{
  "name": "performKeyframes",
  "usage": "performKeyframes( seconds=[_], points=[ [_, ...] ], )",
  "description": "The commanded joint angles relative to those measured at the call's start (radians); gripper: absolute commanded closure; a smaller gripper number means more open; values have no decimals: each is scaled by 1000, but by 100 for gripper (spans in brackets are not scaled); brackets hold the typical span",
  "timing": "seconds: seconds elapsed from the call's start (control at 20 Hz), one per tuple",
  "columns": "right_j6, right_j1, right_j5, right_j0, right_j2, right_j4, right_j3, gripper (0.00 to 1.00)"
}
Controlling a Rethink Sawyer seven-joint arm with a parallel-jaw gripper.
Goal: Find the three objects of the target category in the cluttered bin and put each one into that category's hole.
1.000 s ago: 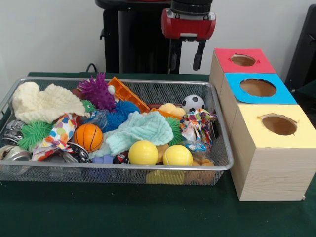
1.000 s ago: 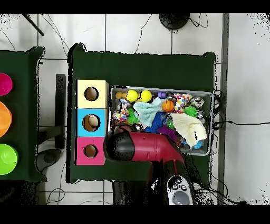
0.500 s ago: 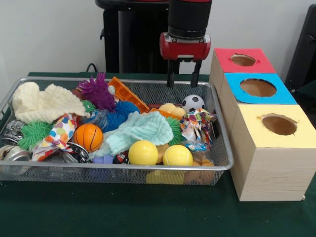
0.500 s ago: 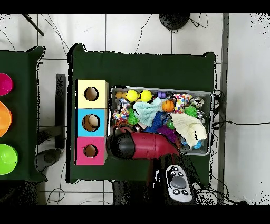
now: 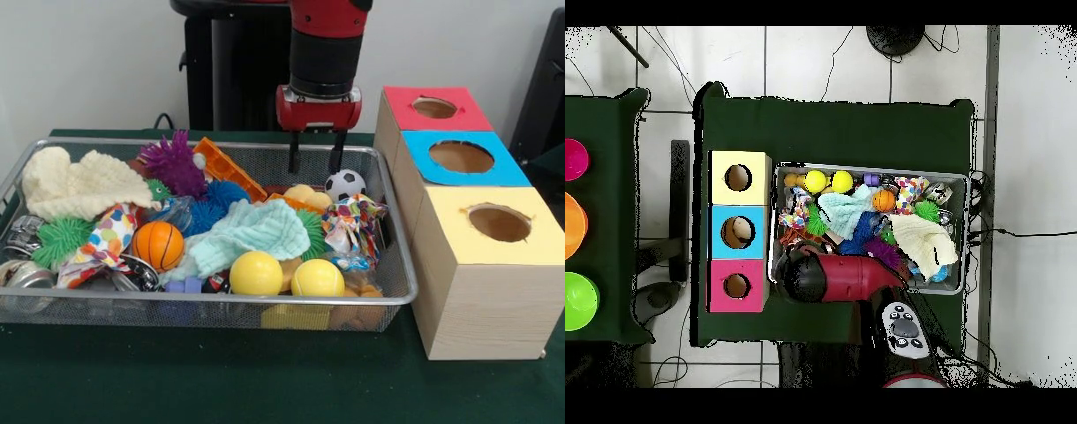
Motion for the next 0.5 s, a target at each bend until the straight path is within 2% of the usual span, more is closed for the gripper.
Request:
performKeyframes(
  seconds=[0.05,0.5],
  points=[
    [83,48,-67,-38,44,-69,21,0],
    [89,66,-106,-65,52,-119,45,0]
  ],
)
